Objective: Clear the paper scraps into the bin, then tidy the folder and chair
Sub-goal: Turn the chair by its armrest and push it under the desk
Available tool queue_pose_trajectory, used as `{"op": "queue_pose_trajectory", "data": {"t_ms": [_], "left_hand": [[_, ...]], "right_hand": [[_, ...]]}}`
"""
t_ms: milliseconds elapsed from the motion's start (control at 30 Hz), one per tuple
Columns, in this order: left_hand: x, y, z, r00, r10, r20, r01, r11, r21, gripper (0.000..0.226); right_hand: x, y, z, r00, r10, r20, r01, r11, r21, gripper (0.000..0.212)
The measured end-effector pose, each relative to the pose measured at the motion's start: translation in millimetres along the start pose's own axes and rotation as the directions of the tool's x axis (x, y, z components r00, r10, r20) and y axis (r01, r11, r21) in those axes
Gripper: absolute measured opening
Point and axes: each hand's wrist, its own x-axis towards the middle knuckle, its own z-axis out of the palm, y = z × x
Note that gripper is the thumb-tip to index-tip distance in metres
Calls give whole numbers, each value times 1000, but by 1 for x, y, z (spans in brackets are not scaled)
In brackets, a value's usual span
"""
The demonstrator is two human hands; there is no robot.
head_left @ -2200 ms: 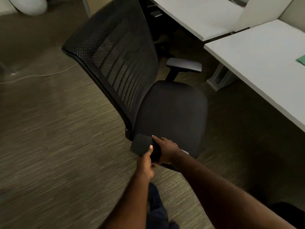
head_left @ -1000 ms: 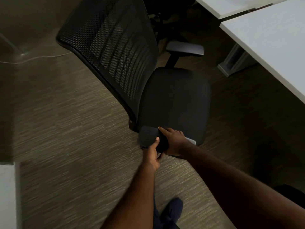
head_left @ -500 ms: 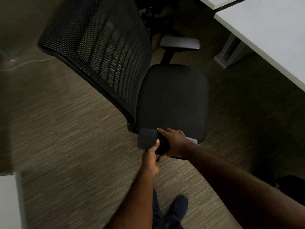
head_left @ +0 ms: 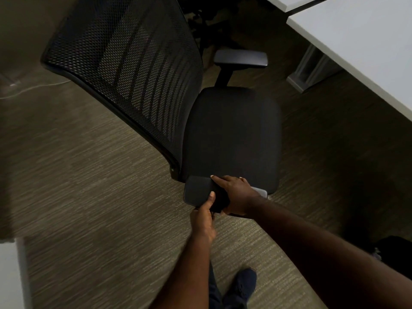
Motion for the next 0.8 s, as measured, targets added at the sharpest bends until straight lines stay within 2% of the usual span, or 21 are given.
{"op": "queue_pose_trajectory", "data": {"t_ms": [400, 533, 667, 800], "left_hand": [[-1, 3, -4, 999, -2, 49, 0, 999, 35, 40], [3, -2, -9, 998, -4, 69, 3, 1000, 27, 39], [5, -4, -10, 996, 16, 85, -17, 1000, 17, 50], [0, -2, -5, 997, 3, 76, -4, 1000, 11, 40]], "right_hand": [[-6, -5, 2, 1000, 2, -12, -2, 1000, -20, 116], [-5, -7, 14, 998, 26, -65, -26, 1000, -2, 113], [-2, -4, 19, 997, 35, -76, -34, 999, 20, 110], [-3, -6, 12, 997, 46, -57, -45, 999, 27, 103]]}}
